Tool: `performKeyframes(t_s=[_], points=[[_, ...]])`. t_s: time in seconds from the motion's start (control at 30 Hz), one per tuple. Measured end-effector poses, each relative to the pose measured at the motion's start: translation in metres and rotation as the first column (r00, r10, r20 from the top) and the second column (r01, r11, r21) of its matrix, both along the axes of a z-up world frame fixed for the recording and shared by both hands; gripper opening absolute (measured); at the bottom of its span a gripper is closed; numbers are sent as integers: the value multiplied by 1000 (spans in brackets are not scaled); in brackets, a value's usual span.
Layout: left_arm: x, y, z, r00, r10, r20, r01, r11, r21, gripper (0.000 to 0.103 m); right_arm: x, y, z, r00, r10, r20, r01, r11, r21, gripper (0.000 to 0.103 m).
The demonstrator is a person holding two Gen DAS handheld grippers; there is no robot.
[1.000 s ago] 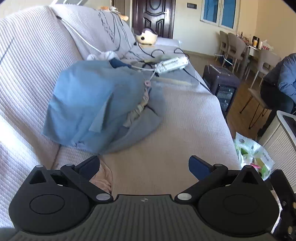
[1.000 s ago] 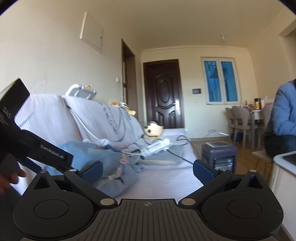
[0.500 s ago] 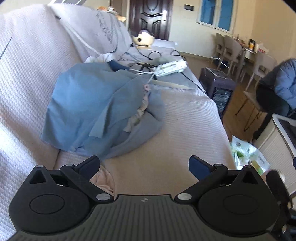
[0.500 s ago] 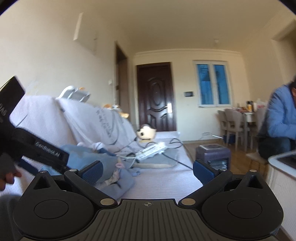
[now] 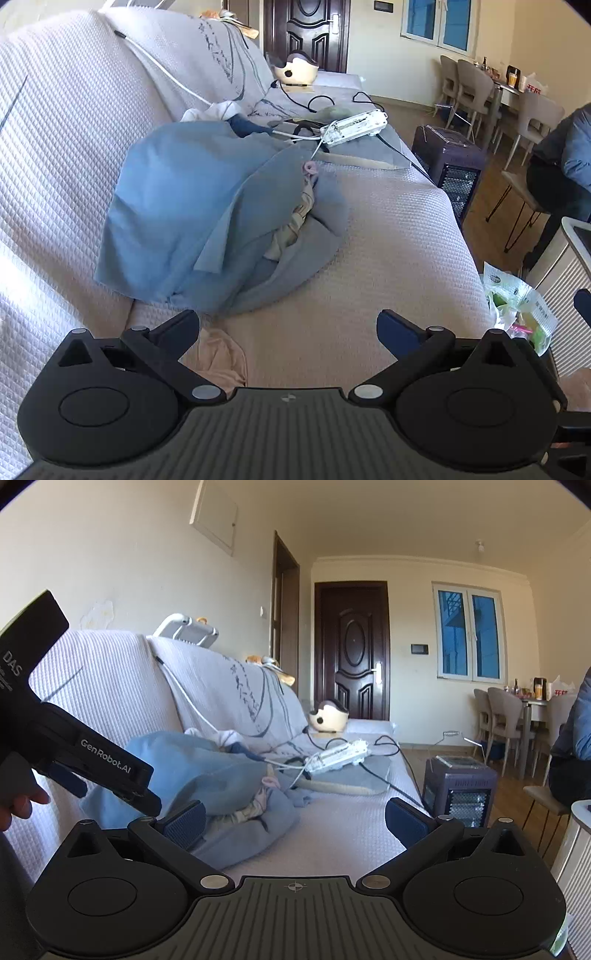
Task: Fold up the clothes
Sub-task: 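Move the left tool toward the light blue shirt pile, fingers open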
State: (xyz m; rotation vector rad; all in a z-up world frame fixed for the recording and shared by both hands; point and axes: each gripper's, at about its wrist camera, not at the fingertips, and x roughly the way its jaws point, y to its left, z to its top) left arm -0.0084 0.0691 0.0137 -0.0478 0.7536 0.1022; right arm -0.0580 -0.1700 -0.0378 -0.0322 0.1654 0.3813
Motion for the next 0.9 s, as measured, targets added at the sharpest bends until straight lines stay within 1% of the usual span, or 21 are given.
performKeyframes(t_s=[0.17, 0.23, 0.33, 0.43, 0.53, 0.6, 0.7, 0.77, 0.83, 0.9], points=[[6, 9, -16, 996, 40, -78, -39, 999, 13, 103, 5, 1, -4, 1000, 8, -20, -8, 1000, 0, 103], [4, 13, -9, 997, 24, -73, -24, 1000, -3, 103, 7, 0, -3, 1000, -3, -20, 4, 1000, 20, 103], [0, 20, 2, 998, -6, -58, 4, 1000, -31, 103, 9, 0, 2, 1000, -13, -21, 15, 997, 76, 103], [-4, 26, 14, 999, -35, -42, 32, 998, -59, 103, 6, 8, 6, 999, -54, 6, 53, 994, 100, 103], [-7, 27, 27, 998, -56, 22, 56, 998, -4, 103, -4, 21, 9, 994, -99, 47, 96, 993, 64, 103], [-9, 30, 31, 997, -56, 53, 56, 998, 14, 103, -9, 29, 11, 994, -79, 71, 77, 997, 27, 103], [-13, 39, 25, 999, -42, 30, 42, 999, 1, 103, -10, 40, 11, 996, -65, 68, 66, 998, -2, 103], [-18, 47, 22, 999, -35, 20, 35, 999, -6, 103, -8, 48, 11, 997, -52, 53, 52, 999, 3, 103], [-23, 56, 20, 1000, -13, 22, 13, 1000, 16, 103, -6, 57, 11, 999, -20, 50, 20, 1000, 16, 103], [-26, 66, 17, 1000, 13, 23, -14, 999, 46, 103, -4, 68, 12, 998, 14, 59, -14, 1000, 2, 103]])
